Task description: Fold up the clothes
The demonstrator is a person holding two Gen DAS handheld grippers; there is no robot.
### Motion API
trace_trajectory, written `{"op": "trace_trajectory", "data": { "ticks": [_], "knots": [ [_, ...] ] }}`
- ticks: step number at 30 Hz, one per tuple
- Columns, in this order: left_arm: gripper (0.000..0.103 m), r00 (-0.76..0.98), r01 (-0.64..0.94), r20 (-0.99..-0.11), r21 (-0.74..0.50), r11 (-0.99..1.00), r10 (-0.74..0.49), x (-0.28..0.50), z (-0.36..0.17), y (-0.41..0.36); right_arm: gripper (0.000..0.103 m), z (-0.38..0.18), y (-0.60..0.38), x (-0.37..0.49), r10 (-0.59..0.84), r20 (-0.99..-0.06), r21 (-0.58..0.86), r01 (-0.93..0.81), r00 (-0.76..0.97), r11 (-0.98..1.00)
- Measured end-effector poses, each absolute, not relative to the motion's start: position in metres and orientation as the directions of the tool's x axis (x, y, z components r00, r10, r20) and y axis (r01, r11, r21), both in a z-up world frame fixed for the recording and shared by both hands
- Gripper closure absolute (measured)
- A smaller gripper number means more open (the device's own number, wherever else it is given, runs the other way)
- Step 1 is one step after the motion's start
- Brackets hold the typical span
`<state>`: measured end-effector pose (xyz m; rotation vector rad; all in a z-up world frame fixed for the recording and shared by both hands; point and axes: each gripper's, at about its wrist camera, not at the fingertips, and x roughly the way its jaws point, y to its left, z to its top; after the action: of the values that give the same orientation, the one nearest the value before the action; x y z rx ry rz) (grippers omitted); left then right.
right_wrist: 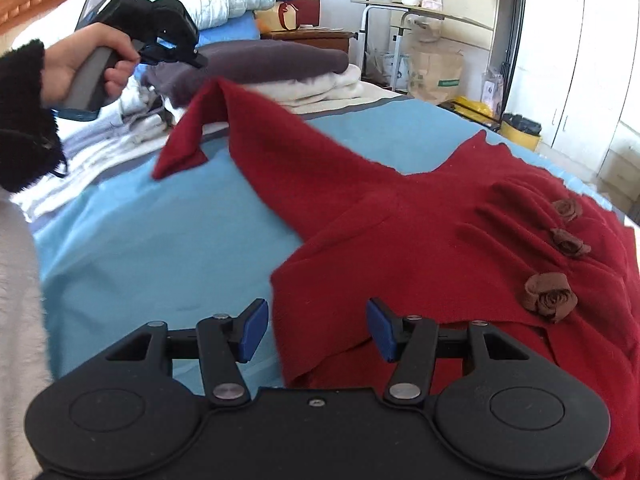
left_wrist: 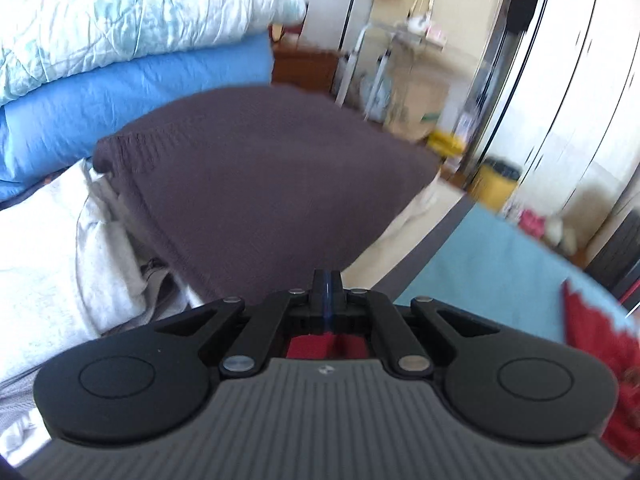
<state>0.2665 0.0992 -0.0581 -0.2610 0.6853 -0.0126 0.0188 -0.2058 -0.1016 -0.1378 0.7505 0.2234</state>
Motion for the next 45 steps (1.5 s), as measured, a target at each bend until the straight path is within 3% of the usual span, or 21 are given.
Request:
{"op": "trace_trajectory", "data": {
  "ticks": [4, 9, 10, 11, 12, 14, 19, 21, 22, 23, 30, 32, 36, 40, 42, 45],
  "knots": [
    [0.102, 0.694, -0.113, -0.700, -0.340, 0.934, -0.170, 0.267, -0.072, 0.109, 0.043, -0.111, -0.192, 0.023, 0.127, -0.690, -0.119, -0.285, 0.712, 0.951],
    [0.100, 0.541, -0.104, -0.774, -0.452, 0.886, -0.331, 0.256, -0.097, 0.102, 0.049, -0.112, -0.206, 0.031, 0.117, -0.693, -0.098, -0.254, 0.711, 0.962],
    [0.098, 0.519, -0.098, -0.759, -0.511, 0.854, -0.394, 0.254, -0.102, 0.100, 0.064, -0.110, -0.211, 0.032, 0.110, -0.686, -0.090, -0.235, 0.719, 0.968],
    [0.092, 0.493, -0.096, -0.740, -0.569, 0.817, -0.458, 0.252, -0.107, 0.097, 0.087, -0.109, -0.215, 0.034, 0.102, -0.683, -0.078, -0.212, 0.723, 0.974],
    [0.080, 0.460, -0.093, -0.723, -0.616, 0.782, -0.515, 0.252, -0.113, 0.091, 0.092, -0.107, -0.220, 0.035, 0.098, -0.677, -0.062, -0.189, 0.729, 0.980],
    [0.061, 0.394, -0.088, -0.700, -0.674, 0.734, -0.596, 0.252, -0.124, 0.074, 0.093, -0.101, -0.230, 0.032, 0.101, -0.653, -0.011, -0.142, 0.750, 0.990],
    [0.061, 0.379, -0.102, -0.770, -0.586, 0.804, -0.513, 0.248, -0.147, 0.029, 0.094, -0.091, -0.246, 0.026, 0.125, -0.613, 0.084, -0.093, 0.780, 0.992],
    [0.066, 0.421, -0.082, -0.776, -0.548, 0.833, -0.469, 0.248, -0.149, 0.017, 0.094, -0.089, -0.248, 0.024, 0.159, -0.598, 0.119, -0.109, 0.785, 0.987],
    [0.075, 0.447, -0.057, -0.772, -0.530, 0.846, -0.453, 0.248, -0.146, 0.013, 0.094, -0.088, -0.249, 0.024, 0.177, -0.591, 0.135, -0.119, 0.787, 0.984],
    [0.100, 0.471, -0.030, -0.769, -0.503, 0.863, -0.432, 0.249, -0.142, 0.010, 0.094, -0.087, -0.249, 0.023, 0.192, -0.587, 0.144, -0.132, 0.786, 0.981],
    [0.099, 0.734, 0.063, -0.635, -0.289, 0.955, -0.241, 0.226, -0.080, 0.007, 0.094, -0.088, -0.240, 0.023, 0.300, -0.617, 0.165, -0.253, 0.727, 0.953],
    [0.099, 0.650, 0.060, -0.715, -0.289, 0.955, -0.257, 0.232, -0.101, 0.001, 0.093, -0.094, -0.233, 0.023, 0.302, -0.654, 0.147, -0.276, 0.693, 0.950],
    [0.097, 0.515, 0.023, -0.809, -0.316, 0.948, -0.282, 0.243, -0.130, -0.002, 0.087, -0.112, -0.216, 0.026, 0.226, -0.721, 0.056, -0.269, 0.655, 0.961],
    [0.095, 0.607, -0.049, -0.757, -0.340, 0.939, -0.243, 0.242, -0.098, 0.026, 0.086, -0.107, -0.215, 0.022, 0.220, -0.717, 0.051, -0.265, 0.661, 0.963],
    [0.083, 0.651, -0.092, -0.739, -0.302, 0.949, -0.172, 0.239, -0.086, 0.047, 0.085, -0.103, -0.217, 0.017, 0.245, -0.700, 0.085, -0.263, 0.671, 0.961],
    [0.073, 0.586, -0.156, -0.801, -0.255, 0.954, -0.118, 0.243, -0.091, 0.077, 0.068, -0.101, -0.217, 0.016, 0.252, -0.689, 0.094, -0.261, 0.679, 0.961]
  ]
}}
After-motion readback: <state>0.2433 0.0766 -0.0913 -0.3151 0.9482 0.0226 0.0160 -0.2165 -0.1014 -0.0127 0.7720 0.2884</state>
